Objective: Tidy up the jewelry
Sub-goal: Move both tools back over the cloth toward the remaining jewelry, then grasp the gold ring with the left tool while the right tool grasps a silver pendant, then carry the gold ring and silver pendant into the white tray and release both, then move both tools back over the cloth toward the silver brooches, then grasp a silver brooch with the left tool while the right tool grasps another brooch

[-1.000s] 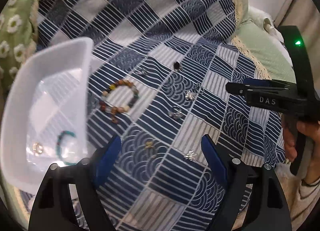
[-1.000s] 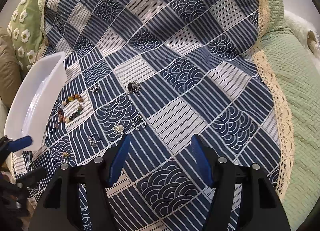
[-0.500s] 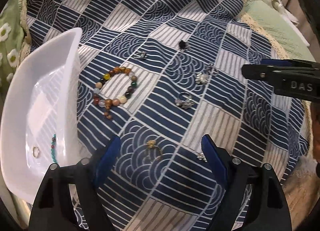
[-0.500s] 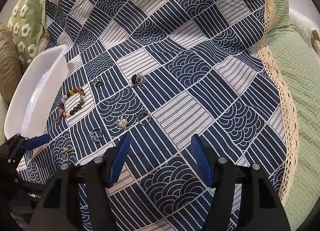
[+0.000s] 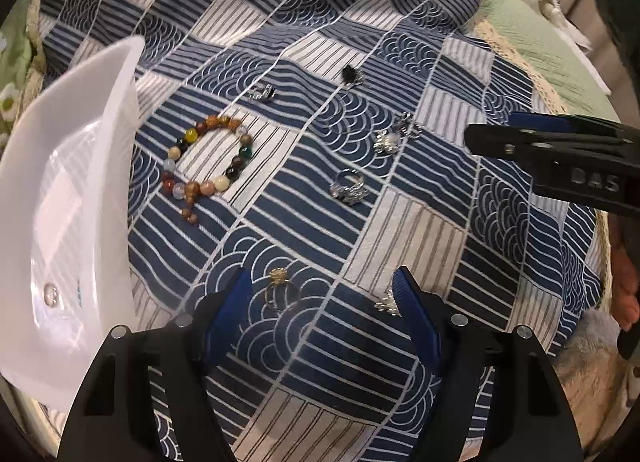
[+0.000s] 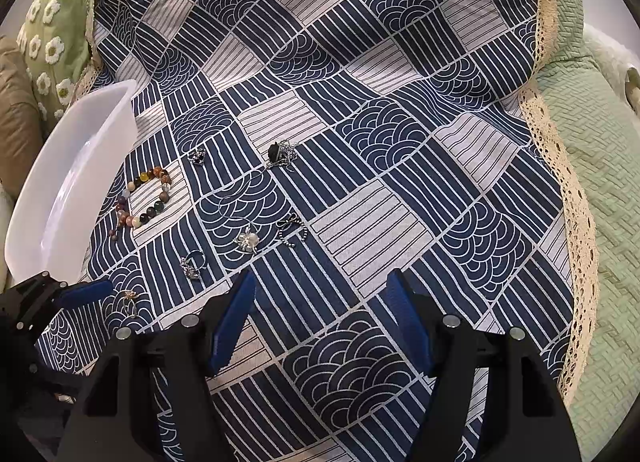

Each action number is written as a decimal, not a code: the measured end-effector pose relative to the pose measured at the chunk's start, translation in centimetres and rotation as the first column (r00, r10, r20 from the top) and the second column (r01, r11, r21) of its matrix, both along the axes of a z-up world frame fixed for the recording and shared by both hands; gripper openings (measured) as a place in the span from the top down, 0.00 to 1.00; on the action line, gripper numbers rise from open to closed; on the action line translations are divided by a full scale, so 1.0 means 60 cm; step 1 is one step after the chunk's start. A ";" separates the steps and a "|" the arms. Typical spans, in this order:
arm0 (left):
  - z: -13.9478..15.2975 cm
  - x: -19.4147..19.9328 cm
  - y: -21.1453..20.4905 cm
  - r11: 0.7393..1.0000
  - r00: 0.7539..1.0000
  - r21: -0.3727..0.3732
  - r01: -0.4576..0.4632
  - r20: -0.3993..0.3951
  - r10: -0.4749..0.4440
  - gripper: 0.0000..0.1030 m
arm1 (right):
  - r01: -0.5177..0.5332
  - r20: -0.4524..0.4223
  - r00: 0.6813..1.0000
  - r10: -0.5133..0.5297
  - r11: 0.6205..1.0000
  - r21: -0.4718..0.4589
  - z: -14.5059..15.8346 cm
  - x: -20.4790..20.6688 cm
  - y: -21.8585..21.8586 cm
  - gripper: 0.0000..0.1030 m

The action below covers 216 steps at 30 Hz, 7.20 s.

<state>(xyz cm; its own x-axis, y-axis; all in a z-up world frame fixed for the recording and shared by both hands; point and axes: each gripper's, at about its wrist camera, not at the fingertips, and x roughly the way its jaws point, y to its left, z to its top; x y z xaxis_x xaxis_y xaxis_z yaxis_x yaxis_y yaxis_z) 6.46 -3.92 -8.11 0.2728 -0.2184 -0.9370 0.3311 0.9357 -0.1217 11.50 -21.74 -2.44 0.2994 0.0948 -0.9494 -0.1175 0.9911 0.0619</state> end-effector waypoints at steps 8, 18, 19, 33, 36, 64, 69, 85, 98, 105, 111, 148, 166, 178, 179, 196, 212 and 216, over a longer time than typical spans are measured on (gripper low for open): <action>-0.026 0.016 0.010 0.999 0.998 -0.018 -0.035 -0.046 0.034 0.56 | -0.011 0.005 1.000 0.011 1.000 -0.013 0.002 -0.001 0.003 0.30; -0.027 0.019 0.020 0.999 0.998 0.007 -0.038 -0.049 0.038 0.82 | -0.002 -0.009 1.000 0.002 1.000 -0.021 -0.008 0.008 0.003 0.30; -0.024 0.019 0.022 0.999 0.998 -0.004 -0.042 -0.051 0.042 0.82 | 0.002 -0.003 1.000 -0.002 1.000 -0.028 -0.009 0.012 0.004 0.30; -0.006 0.019 0.022 0.999 0.998 -0.036 -0.036 -0.043 0.034 0.93 | 0.029 -0.018 0.999 -0.030 0.999 -0.035 -0.070 0.085 0.040 0.71; -0.004 0.020 0.021 0.998 0.998 -0.045 -0.036 -0.044 0.034 0.93 | 0.044 -0.029 0.999 -0.045 0.999 -0.032 -0.080 0.095 0.035 0.71; -0.004 0.019 0.024 0.998 0.998 -0.061 -0.022 -0.058 0.019 0.93 | 0.061 -0.060 0.997 -0.055 0.994 0.093 -0.076 0.100 0.039 0.91; -0.004 0.019 0.025 0.998 0.998 -0.063 -0.021 -0.059 0.017 0.93 | 0.064 -0.059 0.997 -0.058 0.993 0.103 -0.072 0.099 0.037 0.91; -0.008 0.014 0.023 0.998 0.998 -0.063 -0.015 -0.069 0.011 0.93 | 0.046 -0.039 0.998 -0.043 0.997 0.062 -0.070 0.100 0.046 0.52; -0.001 0.012 0.028 0.997 0.998 -0.080 -0.016 -0.066 0.011 0.93 | 0.042 -0.036 0.999 -0.040 0.997 0.059 -0.079 0.099 0.039 0.78; 0.067 0.001 0.049 0.989 1.000 -0.150 -0.002 0.025 0.006 0.93 | 0.034 0.078 0.996 -0.050 0.979 0.202 0.014 0.077 0.033 0.79; 0.141 0.003 0.143 0.979 0.986 -0.187 -0.081 0.129 0.106 0.93 | -0.078 0.176 0.984 0.028 0.954 0.289 0.097 0.048 0.090 0.79; 0.037 0.035 0.401 0.905 0.911 -0.109 -0.412 -0.014 0.413 0.93 | -0.446 0.142 0.892 0.430 0.887 0.118 0.003 -0.052 0.477 0.81; 0.158 -0.032 0.261 0.958 0.957 -0.220 -0.183 0.184 0.225 0.34 | -0.122 0.210 0.972 0.104 0.990 0.071 0.125 -0.011 0.158 0.30; 0.099 -0.054 0.049 0.992 0.992 -0.125 -0.002 0.127 0.018 0.18 | 0.059 0.030 0.998 -0.059 0.998 -0.024 0.011 -0.005 -0.014 0.28; 0.083 -0.052 0.033 0.993 0.995 -0.117 0.007 0.101 0.005 0.18 | 0.065 0.022 0.998 -0.064 0.998 -0.023 0.011 -0.004 -0.015 0.27; -0.026 -0.025 -0.045 0.999 0.999 -0.052 -0.001 -0.046 -0.001 0.56 | 0.071 -0.015 0.997 -0.071 0.997 0.037 0.012 -0.003 -0.013 0.18; -0.022 -0.040 -0.043 0.997 0.996 -0.063 0.038 -0.073 -0.043 0.81 | 0.074 -0.025 0.997 -0.074 0.997 0.005 -0.011 -0.001 -0.006 0.18; -0.002 -0.037 -0.032 0.993 0.997 -0.111 0.040 -0.065 -0.047 0.82 | 0.078 -0.006 0.997 -0.078 0.997 -0.010 -0.024 0.017 0.005 0.18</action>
